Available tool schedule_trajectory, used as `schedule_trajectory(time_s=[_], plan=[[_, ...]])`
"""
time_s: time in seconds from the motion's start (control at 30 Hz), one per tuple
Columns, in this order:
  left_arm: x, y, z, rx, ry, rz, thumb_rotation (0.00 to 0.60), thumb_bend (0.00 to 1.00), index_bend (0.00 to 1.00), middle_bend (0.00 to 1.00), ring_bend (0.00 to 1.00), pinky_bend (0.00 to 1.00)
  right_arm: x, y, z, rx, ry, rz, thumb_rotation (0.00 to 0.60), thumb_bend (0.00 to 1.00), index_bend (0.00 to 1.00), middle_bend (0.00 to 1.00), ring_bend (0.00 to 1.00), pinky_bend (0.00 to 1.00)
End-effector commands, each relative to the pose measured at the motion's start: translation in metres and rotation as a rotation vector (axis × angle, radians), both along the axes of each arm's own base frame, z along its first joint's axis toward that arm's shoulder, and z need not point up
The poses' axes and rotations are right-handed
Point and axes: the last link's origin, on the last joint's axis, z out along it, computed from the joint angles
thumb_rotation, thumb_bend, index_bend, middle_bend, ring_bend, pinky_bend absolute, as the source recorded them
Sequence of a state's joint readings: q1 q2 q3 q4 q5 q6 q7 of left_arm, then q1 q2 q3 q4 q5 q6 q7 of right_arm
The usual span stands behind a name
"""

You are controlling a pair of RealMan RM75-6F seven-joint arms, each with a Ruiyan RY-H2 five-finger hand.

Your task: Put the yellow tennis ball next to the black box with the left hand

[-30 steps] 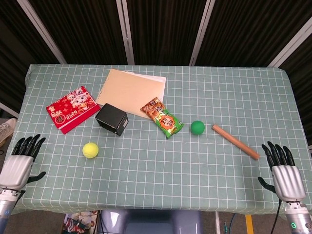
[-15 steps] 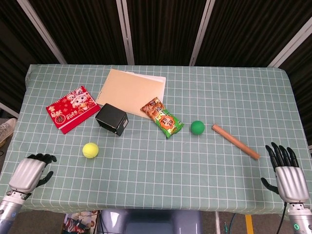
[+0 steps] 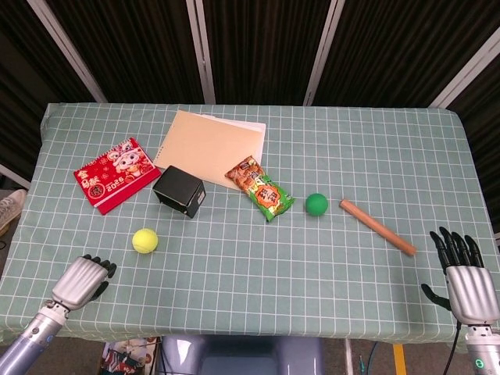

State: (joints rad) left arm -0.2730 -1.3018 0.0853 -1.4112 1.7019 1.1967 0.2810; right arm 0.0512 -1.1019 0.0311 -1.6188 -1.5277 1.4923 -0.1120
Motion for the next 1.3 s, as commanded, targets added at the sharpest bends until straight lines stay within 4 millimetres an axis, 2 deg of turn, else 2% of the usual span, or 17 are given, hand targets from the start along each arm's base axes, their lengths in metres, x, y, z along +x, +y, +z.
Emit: schedule_trajectory(time_s=[0.03, 0.43, 0.77, 0.93, 1.1, 1.3], plan=[[0.008, 0.014, -0.01, -0.015, 0.018, -0.021, 0.6, 0.35, 0.52, 0.57, 0.55, 0.6, -0.001, 0.0, 0.002, -0.006, -0.003, -0.006, 0.6, 0.23, 0.0, 0.0, 0.0, 0.0], [0.028, 0.044, -0.03, -0.073, 0.102, -0.041, 0.6, 0.36, 0.54, 0.57, 0.55, 0.6, -0.003, 0.0, 0.01, -0.036, -0.022, -0.007, 0.6, 0.23, 0.0, 0.0, 0.0, 0.0], [0.036, 0.055, -0.036, -0.092, 0.15, -0.036, 0.6, 0.36, 0.55, 0.57, 0.55, 0.59, -0.004, -0.001, 0.011, -0.047, -0.021, -0.01, 0.6, 0.23, 0.0, 0.0, 0.0, 0.0], [0.04, 0.064, -0.039, -0.093, 0.159, -0.042, 0.6, 0.35, 0.55, 0.54, 0.54, 0.56, -0.006, -0.004, 0.011, -0.045, -0.022, -0.019, 0.6, 0.23, 0.0, 0.0, 0.0, 0.0], [0.047, 0.075, -0.046, -0.097, 0.148, -0.046, 0.6, 0.35, 0.53, 0.5, 0.51, 0.45, -0.007, -0.005, 0.012, -0.048, -0.023, -0.022, 0.6, 0.23, 0.0, 0.0, 0.0, 0.0], [0.055, 0.085, -0.053, -0.099, 0.14, -0.072, 0.6, 0.35, 0.52, 0.48, 0.49, 0.43, -0.008, -0.006, 0.013, -0.054, -0.024, -0.028, 0.6, 0.23, 0.0, 0.0, 0.0, 0.0]])
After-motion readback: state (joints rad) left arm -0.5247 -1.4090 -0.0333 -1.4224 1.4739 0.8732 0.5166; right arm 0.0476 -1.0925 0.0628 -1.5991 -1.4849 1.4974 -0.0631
